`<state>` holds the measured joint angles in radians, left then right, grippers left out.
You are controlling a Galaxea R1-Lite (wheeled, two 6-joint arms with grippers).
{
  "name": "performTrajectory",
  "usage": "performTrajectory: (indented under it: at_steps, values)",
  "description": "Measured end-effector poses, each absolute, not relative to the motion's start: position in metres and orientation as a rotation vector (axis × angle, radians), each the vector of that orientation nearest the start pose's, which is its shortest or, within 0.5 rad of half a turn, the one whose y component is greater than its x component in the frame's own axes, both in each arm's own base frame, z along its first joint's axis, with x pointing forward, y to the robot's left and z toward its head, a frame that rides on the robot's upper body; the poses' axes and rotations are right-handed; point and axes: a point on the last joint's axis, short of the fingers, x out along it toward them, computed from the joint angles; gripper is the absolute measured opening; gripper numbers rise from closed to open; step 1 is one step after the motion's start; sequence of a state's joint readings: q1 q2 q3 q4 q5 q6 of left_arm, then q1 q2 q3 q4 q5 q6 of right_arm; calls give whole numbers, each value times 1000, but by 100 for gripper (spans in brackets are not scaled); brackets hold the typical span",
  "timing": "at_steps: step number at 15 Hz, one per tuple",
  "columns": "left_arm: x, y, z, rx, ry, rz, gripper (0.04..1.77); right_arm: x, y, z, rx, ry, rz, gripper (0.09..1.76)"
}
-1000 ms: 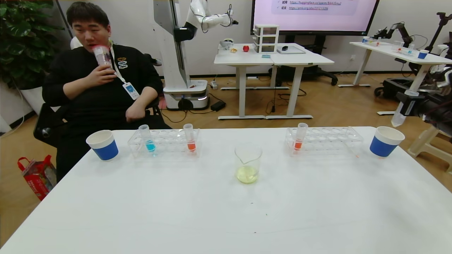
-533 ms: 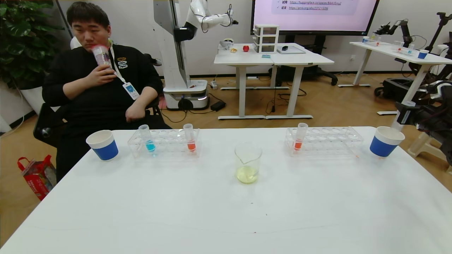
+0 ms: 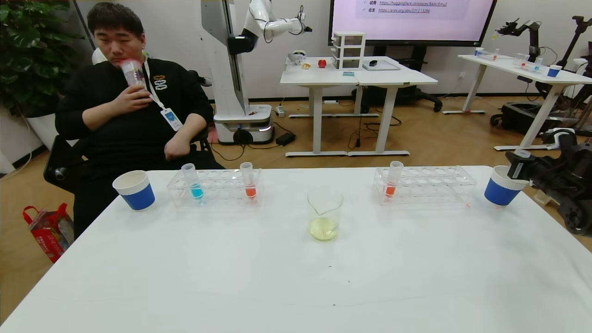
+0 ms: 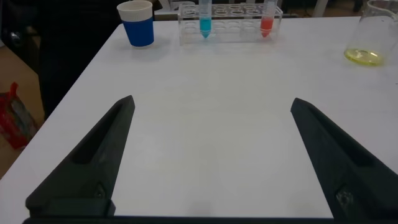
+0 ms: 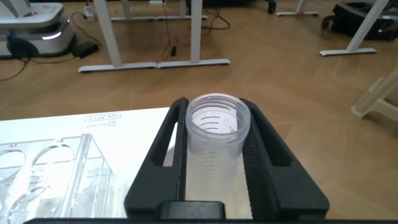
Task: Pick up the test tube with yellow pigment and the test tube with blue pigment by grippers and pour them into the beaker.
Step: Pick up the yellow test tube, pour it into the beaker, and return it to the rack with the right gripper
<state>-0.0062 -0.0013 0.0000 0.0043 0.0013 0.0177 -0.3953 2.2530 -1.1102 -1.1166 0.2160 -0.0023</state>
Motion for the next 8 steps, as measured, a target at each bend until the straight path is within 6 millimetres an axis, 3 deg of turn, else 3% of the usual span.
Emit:
performTrajectory:
  at_steps: [1, 3, 4, 5, 8]
  values:
    - [-23, 0, 75, 17, 3, -5, 175, 401, -161, 101, 4, 19, -176, 73]
    - [-23, 0, 75, 17, 3, -5, 175, 401, -159, 100, 0, 8, -173, 145]
    - [-23, 0, 75, 17, 3, -5, 175, 401, -158, 99, 1, 11, -170, 166]
    - [-23, 0, 75, 17, 3, -5, 175, 401, -156, 100, 0, 11, -167, 174]
    - [-23, 0, 75, 17, 3, -4, 175, 401, -144, 112, -4, -7, -138, 174]
